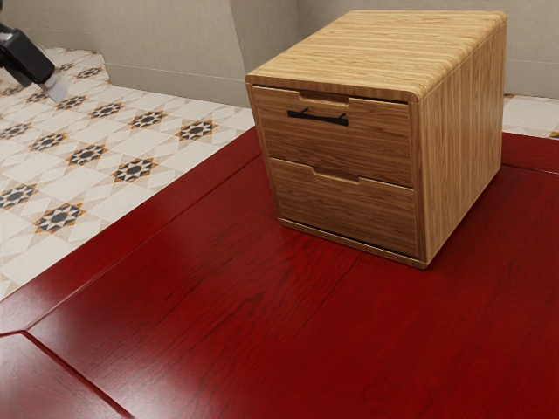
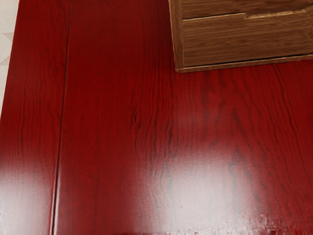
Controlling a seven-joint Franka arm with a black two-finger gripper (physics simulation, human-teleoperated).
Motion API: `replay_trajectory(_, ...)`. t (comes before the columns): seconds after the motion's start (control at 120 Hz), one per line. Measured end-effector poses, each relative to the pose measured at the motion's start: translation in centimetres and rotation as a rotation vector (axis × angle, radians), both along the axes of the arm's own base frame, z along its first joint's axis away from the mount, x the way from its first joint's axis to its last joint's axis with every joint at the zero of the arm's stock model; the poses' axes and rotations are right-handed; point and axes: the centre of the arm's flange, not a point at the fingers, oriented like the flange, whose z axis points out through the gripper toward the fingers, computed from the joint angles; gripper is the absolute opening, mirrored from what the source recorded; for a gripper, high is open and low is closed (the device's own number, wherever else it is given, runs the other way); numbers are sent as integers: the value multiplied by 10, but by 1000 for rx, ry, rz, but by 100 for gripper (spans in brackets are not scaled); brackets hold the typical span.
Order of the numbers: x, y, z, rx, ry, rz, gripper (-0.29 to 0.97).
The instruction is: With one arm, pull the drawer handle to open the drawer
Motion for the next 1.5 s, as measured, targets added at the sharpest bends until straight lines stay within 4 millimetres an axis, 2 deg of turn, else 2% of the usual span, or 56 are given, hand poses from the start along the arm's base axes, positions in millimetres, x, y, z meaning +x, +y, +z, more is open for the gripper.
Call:
replay_trajectory(0.05,-4,3,-2,23,17,-60,66)
replay_trajectory(0.133,-8,24,-19,35,85,-121,66)
replay_trajectory(0.175,-8,24,-24,45,108,-176,66)
replay_trajectory(0.3,4,0,-34,76,163,-380,66)
replay_trajectory(0.408,22,-58,-37,117,185,-607,66)
replay_trajectory(0.458,27,-73,-45,126,198,-685,66)
replay_trajectory(0.6,44,-88,-74,169,195,-823,66)
replay_trajectory(0.708,72,-103,-91,209,190,-917,66)
replay_trajectory(0.8,99,-108,-109,232,191,-984,66)
replay_trajectory(0.908,117,-112,-117,281,159,-1045,66)
replay_trajectory(1.033,127,-116,-117,375,157,-1104,66)
replay_trajectory(1.142,142,-121,-125,444,170,-1151,66)
replay_trajectory(1.225,154,-135,-125,490,154,-1198,66)
replay_trajectory(1.375,178,-177,-134,556,109,-1300,66)
replay_trajectory(1.433,186,-180,-139,577,93,-1315,66)
replay_trajectory(1.5,191,-173,-140,605,73,-1310,66)
